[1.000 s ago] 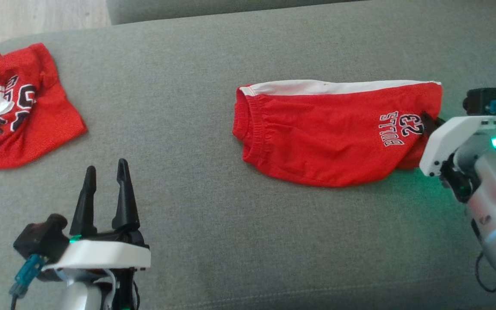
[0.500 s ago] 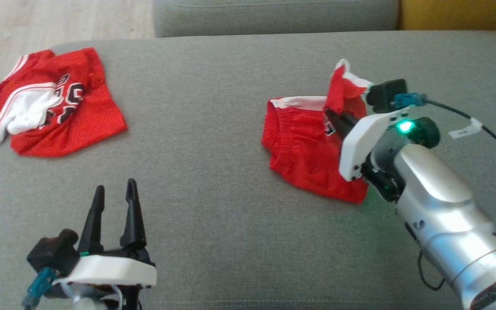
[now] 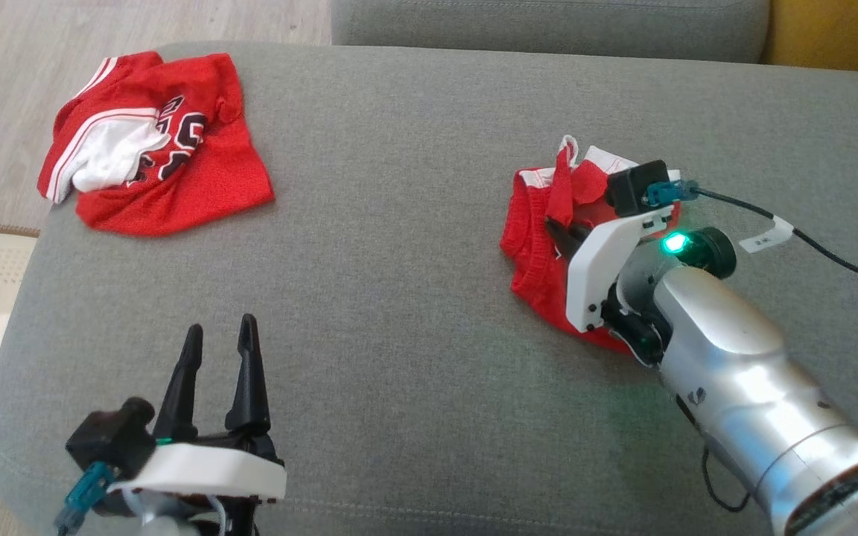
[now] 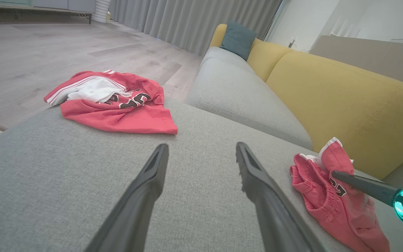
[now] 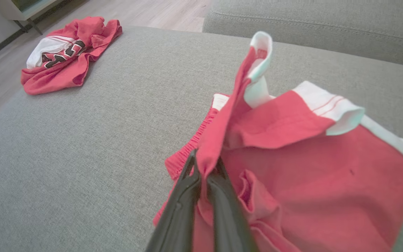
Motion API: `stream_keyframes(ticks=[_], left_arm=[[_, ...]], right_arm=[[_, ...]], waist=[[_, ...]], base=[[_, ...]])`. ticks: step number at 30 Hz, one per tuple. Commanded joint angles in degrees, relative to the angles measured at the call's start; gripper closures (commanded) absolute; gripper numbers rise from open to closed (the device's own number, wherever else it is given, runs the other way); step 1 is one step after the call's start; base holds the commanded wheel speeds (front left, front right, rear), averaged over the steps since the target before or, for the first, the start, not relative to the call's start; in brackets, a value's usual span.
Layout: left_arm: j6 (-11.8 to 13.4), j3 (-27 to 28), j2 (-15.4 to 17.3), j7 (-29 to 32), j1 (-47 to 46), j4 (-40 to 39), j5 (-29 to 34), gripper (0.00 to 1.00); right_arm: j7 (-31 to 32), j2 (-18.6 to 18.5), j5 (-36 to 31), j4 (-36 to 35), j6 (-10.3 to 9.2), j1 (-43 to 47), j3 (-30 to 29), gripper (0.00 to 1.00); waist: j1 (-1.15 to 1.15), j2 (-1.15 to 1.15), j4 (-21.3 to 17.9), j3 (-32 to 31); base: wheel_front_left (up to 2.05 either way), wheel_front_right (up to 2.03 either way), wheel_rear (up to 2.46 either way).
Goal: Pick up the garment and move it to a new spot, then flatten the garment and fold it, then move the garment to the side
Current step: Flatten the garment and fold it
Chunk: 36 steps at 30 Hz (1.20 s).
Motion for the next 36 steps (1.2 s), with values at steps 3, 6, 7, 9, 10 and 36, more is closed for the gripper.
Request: stream_keyframes(ticks=[3, 6, 7, 9, 10, 36], left_arm=[[0.6, 1.6, 0.1, -0.7, -2.3, -1.6, -0.3, 0.00], [0.8, 1.4, 0.1, -0.7, -2.3, -1.8, -0.5, 0.00], [0.9, 1.4, 0.1, -0.7, -2.3, -1.8, -0.6, 0.00], [0.8, 1.4, 0.1, -0.7, -2.3, -1.8, -0.6, 0.00], [0.8, 1.3, 0.1, -0.7, -2.4, -1.8, -0.6, 0.00], [-0.2, 0.7, 0.1, -0.7, -3.3, -1.5, 0.0, 0.00]], right_arm=[[-1.1, 1.3, 0.0, -0.7, 0.37, -2.5, 1.2, 0.00], [-1.9, 1.7, 0.2, -1.3, 0.37, -2.6, 2.5, 0.00], [-2.2, 1.7, 0.4, -1.7, 0.37, -2.5, 2.9, 0.00], [-3.0, 1.7, 0.6, -2.6, 0.37, -2.4, 3.7, 0.00], [-3.4, 1.6, 0.9, -3.2, 0.37, -2.3, 4.0, 0.00], [-12.7, -4.8, -2.5, -7.2, 0.37, 4.7, -7.6, 1.00]], waist=[[0.00, 0.00, -0.2, 0.0], [0.00, 0.00, -1.0, 0.0], [0.00, 0.00, -1.3, 0.0], [0.00, 0.00, -2.1, 0.0], [0.00, 0.00, -2.5, 0.0], [0.00, 0.00, -5.6, 1.2]], base=[[0.00, 0.00, 0.00], [0.00, 0.00, 0.00], [0.00, 0.00, 0.00], [0.00, 0.00, 0.00], [0.00, 0.00, 0.00], [0.00, 0.00, 0.00]])
